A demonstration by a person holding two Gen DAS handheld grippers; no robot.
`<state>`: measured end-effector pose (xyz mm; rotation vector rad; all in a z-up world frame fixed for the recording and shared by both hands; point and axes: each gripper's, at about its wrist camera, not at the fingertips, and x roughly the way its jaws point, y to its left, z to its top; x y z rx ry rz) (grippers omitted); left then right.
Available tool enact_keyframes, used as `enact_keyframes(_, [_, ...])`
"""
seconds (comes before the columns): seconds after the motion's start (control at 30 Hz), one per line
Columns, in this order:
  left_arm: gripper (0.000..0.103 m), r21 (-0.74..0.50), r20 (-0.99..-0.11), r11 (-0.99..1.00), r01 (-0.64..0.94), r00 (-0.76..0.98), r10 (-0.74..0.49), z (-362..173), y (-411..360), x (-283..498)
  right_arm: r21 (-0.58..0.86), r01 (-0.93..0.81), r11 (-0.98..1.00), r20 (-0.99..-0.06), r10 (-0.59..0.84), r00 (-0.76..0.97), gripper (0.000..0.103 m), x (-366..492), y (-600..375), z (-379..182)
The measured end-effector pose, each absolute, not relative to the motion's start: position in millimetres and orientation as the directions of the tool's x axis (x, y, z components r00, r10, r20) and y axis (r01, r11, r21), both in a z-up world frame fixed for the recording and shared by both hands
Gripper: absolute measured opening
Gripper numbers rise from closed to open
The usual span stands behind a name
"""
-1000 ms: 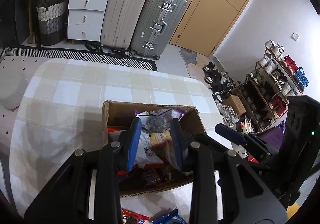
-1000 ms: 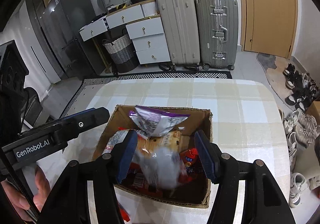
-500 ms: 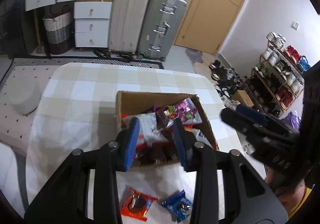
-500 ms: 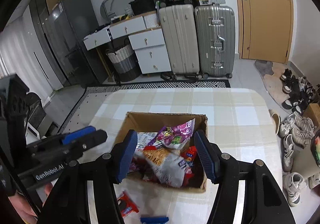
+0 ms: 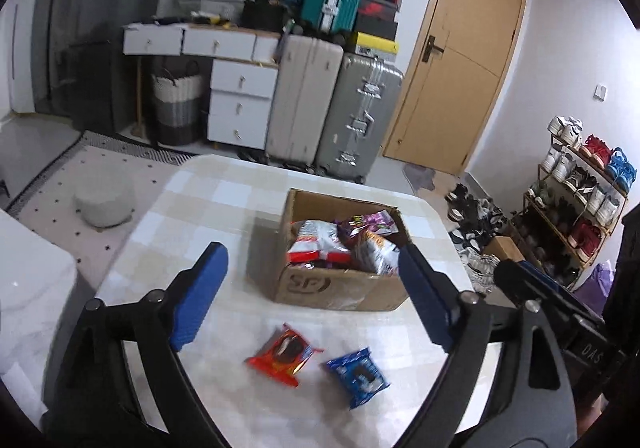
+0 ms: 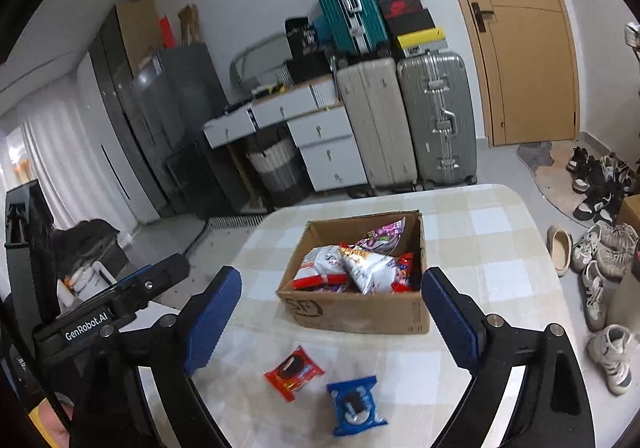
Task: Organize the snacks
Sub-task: 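Move both tools back toward the red and blue cookie packs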
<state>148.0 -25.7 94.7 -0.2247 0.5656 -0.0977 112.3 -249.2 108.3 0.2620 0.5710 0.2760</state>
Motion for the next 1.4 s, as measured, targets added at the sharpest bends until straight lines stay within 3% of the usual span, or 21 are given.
enact_keyframes(0.03, [0.101, -0.228, -0.509, 0.974, 0.022, 0.850, -0.138, 95.4, -21.7, 133.6, 0.324, -0.193, 0.926, -0.476, 0.336, 0.813, 0.093, 101.0, -249.7, 107.5])
enact_keyframes(0.13, [0.102, -0.208, -0.471, 0.978, 0.008, 0.876, -0.108, 94.9, -11.8, 94.5, 0.342, -0.193, 0.920, -0.423, 0.334, 0.842, 0.099, 69.5, -254.7, 104.3])
enact_keyframes(0.4, [0.102, -0.152, -0.403, 0.988, -0.006, 0.913, -0.057, 73.4, 8.8, 16.4, 0.377, -0.178, 0.909, -0.322, 0.309, 0.895, 0.102, -0.5, -261.1, 95.3])
enact_keyframes(0.77, [0.102, -0.058, -0.439, 0.998, -0.023, 0.898, -0.005, 1.3, 16.5, 12.7, 0.290, -0.158, 0.944, -0.434, 0.277, 0.857, 0.102, -24.0, -245.2, 28.4])
enact_keyframes(0.9, [0.102, -0.060, -0.549, 0.998, -0.002, 0.835, -0.031, -29.5, 9.1, 37.3, 0.268, -0.143, 0.953, -0.501, 0.264, 0.824, 0.102, -15.6, -240.2, 12.4])
enact_keyframes(1.4, [0.102, -0.069, -0.559, 0.997, 0.029, 0.827, -0.063, -32.3, -14.3, 57.4, 0.261, -0.128, 0.957, -0.534, 0.253, 0.806, 0.102, 0.3, -234.6, 3.2])
